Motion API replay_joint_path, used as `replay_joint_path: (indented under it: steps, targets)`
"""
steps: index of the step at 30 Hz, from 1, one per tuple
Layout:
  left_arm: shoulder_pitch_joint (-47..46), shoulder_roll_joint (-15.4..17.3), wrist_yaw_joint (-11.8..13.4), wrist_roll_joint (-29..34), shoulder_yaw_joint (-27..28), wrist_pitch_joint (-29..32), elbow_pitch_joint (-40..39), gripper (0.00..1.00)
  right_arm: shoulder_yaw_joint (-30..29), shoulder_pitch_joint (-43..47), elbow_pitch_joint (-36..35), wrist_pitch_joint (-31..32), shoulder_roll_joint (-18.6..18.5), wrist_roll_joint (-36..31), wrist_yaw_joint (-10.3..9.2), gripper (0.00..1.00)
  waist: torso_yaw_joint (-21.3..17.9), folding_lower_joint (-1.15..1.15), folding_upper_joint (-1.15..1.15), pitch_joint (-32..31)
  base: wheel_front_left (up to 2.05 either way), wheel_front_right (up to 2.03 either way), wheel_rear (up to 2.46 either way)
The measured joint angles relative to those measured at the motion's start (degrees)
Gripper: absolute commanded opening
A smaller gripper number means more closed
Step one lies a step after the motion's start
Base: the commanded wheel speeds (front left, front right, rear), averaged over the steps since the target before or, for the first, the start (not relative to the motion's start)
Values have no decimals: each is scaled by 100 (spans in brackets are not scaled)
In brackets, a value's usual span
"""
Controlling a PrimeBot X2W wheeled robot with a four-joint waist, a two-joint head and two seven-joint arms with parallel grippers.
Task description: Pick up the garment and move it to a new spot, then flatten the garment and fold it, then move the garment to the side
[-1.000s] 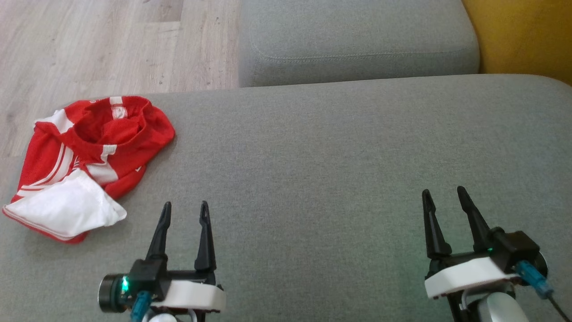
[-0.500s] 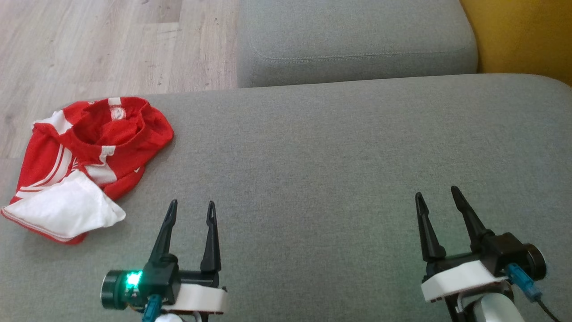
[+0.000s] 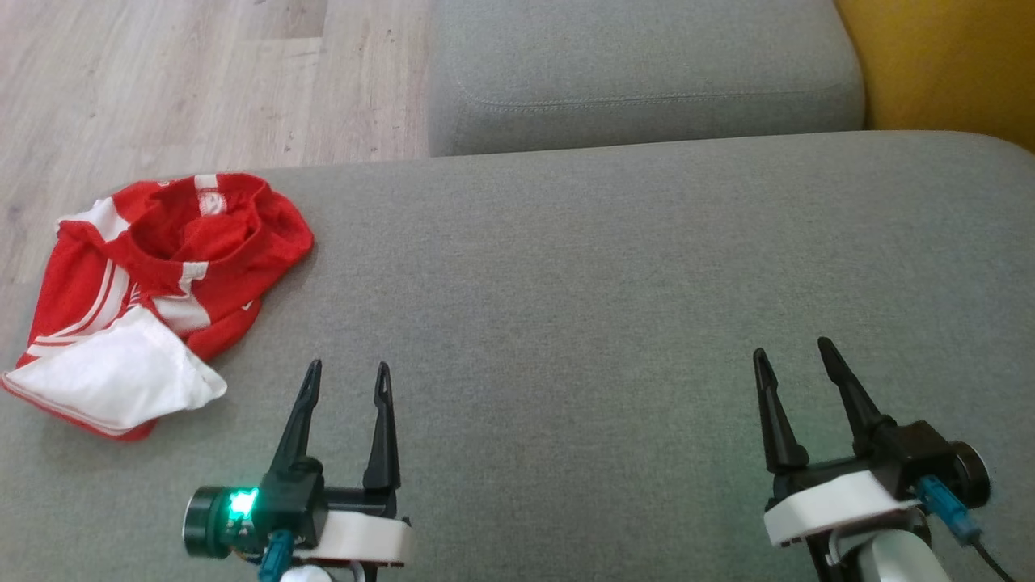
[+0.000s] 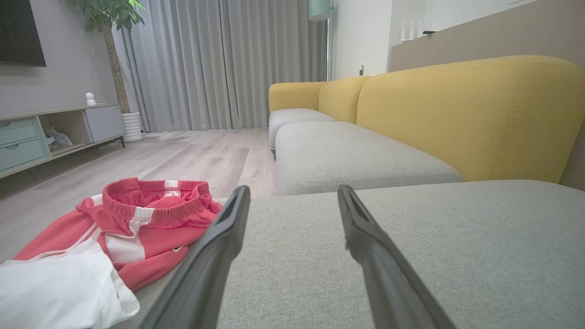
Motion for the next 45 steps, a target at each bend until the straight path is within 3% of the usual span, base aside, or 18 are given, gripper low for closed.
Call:
replay_joint_path:
  steps: [6,15,32,45]
  targets:
    - [-3,1,43,-32,-16,0,33,100,-37,-1,7,-2,-2,1,0,100,196,0,0,55,0,0,0]
    - [-54,3,51,-30,-8,0,38,100,-37,-16,27,-14,-8,47,0,100,785,0,0,159,0,0,0]
    - [-65,13,146,-31,205,0,-16,100,-12,-155,99,-14,-9,57,0,100,2213,0,0,302,0,0,0]
    - [-67,24,35,81,439,0,-141,100,-111,-109,54,-14,-8,-27,0,100,2520,-1,0,287,0,0,0]
